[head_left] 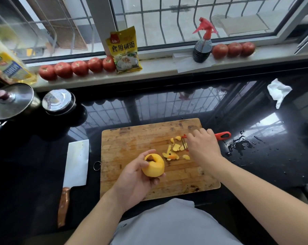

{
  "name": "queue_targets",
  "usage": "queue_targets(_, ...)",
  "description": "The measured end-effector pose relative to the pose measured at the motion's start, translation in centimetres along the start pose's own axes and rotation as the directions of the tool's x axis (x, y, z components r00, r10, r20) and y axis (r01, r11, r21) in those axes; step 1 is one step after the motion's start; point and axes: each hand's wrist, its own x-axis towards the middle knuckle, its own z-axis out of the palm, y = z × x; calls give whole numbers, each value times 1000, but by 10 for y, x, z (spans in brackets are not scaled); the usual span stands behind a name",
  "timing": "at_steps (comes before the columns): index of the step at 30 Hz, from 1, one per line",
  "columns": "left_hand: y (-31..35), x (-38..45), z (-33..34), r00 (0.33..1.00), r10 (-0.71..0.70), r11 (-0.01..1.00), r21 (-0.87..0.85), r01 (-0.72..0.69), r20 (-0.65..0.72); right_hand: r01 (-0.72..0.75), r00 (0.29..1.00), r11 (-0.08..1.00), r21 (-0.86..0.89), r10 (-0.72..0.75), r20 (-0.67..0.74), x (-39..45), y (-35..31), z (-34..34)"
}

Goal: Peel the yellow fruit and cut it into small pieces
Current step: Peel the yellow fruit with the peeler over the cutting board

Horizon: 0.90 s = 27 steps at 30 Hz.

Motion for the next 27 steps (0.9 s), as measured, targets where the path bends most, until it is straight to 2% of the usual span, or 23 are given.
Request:
queue_targets(2, -2, 3, -2, 999, 41, 997, 68, -39, -30, 18, 988, 1000, 17, -15, -151, -5, -4, -11)
queue_targets(3, -4, 4, -3, 997, 63, 994, 97, -58, -44, 65, 968, 994, 83, -43, -246, -8, -7, -18)
queue_targets(6, -6, 5, -3, 988, 121, 986, 125, -109, -93, 331, 863, 886, 326, -145, -484, -26, -14, -43)
queue_targets(9, -5, 5, 2, 981, 172, 980, 120, -160, -93, 488, 803, 816, 309, -281, -526, -39, -30, -60)
queue_targets(17, -4, 3, 10, 978, 185, 973, 156, -169, -98, 505, 746, 826, 249, -273, -608, -36, -39, -54)
queue_targets(19, -4, 2, 7, 979, 170, 976, 157, -152, -111, 436, 772, 877, 202, -248, -585, -24, -29, -43)
queue_targets(23, -5, -4, 9, 984, 148, 983, 127, -135, -103, 208, 902, 970, 124, -141, -409, 2, -7, -20)
queue_targets(27, -8, -4, 7, 982, 172, 977, 141, -160, -83, 91, 955, 996, 15, -83, -284, 8, -3, -14)
